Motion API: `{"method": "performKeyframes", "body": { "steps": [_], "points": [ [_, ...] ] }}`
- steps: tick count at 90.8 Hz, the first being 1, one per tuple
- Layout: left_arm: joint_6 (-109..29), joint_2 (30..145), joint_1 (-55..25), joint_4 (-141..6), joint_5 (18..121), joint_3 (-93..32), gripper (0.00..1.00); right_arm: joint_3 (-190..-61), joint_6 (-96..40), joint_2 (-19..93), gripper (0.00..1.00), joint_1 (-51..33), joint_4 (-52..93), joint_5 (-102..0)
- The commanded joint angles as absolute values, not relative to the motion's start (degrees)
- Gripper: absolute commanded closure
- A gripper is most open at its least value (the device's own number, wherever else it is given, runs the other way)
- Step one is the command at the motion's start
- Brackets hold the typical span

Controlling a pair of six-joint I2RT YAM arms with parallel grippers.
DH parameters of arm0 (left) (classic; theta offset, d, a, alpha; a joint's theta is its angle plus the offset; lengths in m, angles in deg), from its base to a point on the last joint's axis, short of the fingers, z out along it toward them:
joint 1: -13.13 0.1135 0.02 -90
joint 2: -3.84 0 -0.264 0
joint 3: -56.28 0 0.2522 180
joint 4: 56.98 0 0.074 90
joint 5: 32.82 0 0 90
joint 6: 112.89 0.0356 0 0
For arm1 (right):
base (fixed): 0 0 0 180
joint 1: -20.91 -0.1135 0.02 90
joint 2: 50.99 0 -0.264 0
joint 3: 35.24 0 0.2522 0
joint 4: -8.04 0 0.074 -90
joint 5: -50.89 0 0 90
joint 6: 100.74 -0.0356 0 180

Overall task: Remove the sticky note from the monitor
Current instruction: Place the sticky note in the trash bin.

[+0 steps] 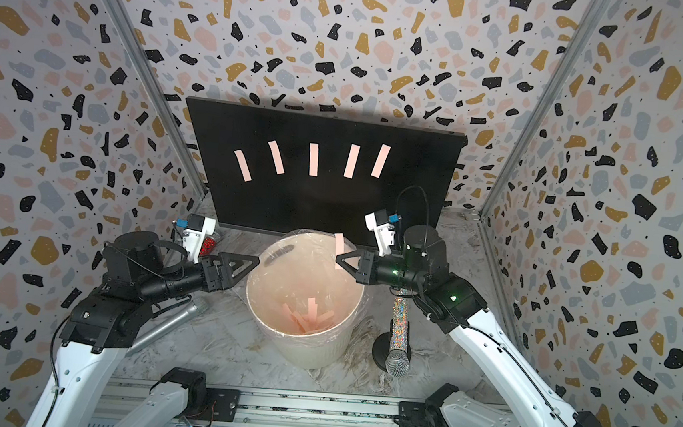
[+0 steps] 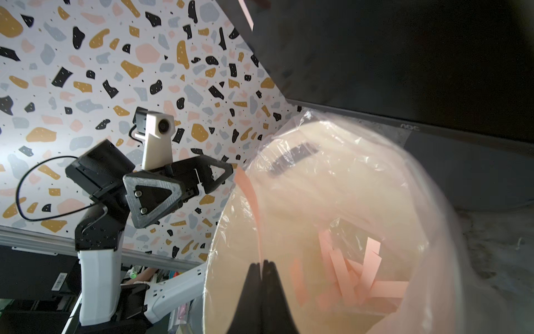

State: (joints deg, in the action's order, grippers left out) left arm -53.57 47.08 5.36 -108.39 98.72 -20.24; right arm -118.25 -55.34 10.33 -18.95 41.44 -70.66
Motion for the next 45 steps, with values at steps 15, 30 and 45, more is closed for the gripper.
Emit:
{"method": "performKeyframes", "body": {
  "steps": [15, 30, 45],
  "points": [
    [-52.5, 46.6, 5.0, -108.3, 99.8, -20.3, 0.00, -121.4, -51.3, 13.5, 1.00, -27.3, 47.0, -63.6],
    [-52.4, 46.6, 4.7, -108.4, 99.9, -20.2, 0.01, -124.5, -48.2, 16.5, 1.00, -31.8, 52.4, -59.2],
    [-52.0, 46.8, 4.3, -109.5, 99.3, -20.2, 0.01, -127.6, -45.5, 19.2, 1.00, -34.8, 57.8, -54.3]
  ]
}}
